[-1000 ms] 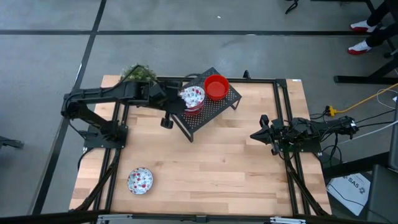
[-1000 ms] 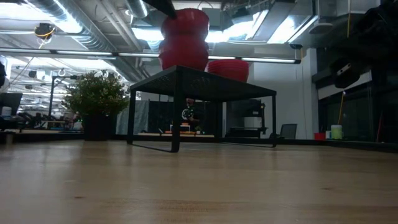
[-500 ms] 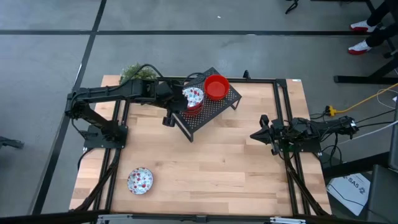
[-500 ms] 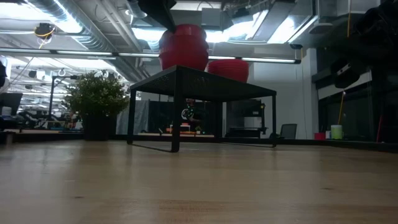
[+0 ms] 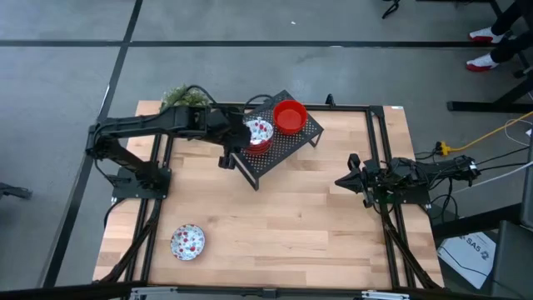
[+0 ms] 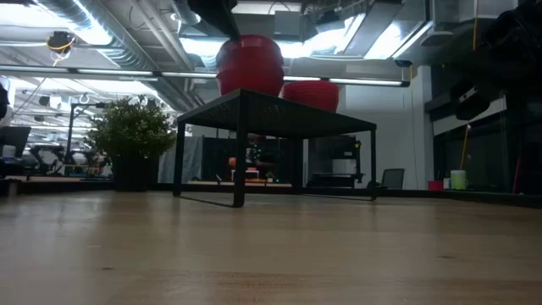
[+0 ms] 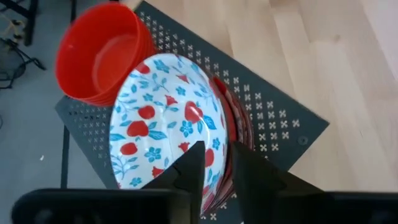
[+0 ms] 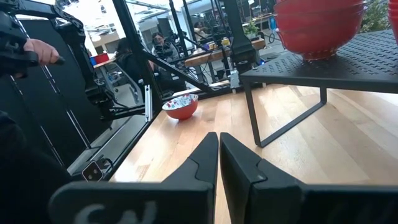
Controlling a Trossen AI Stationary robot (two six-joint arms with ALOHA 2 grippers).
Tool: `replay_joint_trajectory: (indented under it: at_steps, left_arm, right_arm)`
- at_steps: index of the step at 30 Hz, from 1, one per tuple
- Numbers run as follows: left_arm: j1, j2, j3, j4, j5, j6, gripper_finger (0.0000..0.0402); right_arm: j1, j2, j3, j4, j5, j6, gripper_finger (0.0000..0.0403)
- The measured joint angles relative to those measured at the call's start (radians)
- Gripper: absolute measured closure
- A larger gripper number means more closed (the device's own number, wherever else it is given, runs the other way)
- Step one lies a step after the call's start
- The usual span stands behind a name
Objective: Pick & Place Mini bowls
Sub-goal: Stack the white patterned bowl on the white patterned bowl on the shelf
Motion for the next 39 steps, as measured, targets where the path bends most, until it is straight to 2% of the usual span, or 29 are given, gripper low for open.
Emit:
replay_joint_trajectory:
  at_steps: [10, 19, 31, 39]
  left_arm:
    - [-0.005, -0.087, 0.0, 0.074, 0.0, -0.106, 0.0283]
    - [-0.034, -0.17, 0.0, 0.072, 0.057, -0.227, 0.028]
    - [-0.164, -0.188, 0.0, 0.016, 0.058, -0.381, 0.0282]
    - [-0.304, -0.187, 0.0, -0.065, 0.057, -0.499, 0.028]
  right_arm:
    - [0.0, 0.0, 0.0, 0.0, 0.0, 0.0, 0.0384]
    - [0.0, 0.0, 0.0, 0.0, 0.0, 0.0, 0.0384]
    - [0.0, 0.0, 0.0, 0.0, 0.0, 0.0, 0.0384]
    - [0.0, 0.0, 0.0, 0.0, 0.0, 0.0, 0.0384]
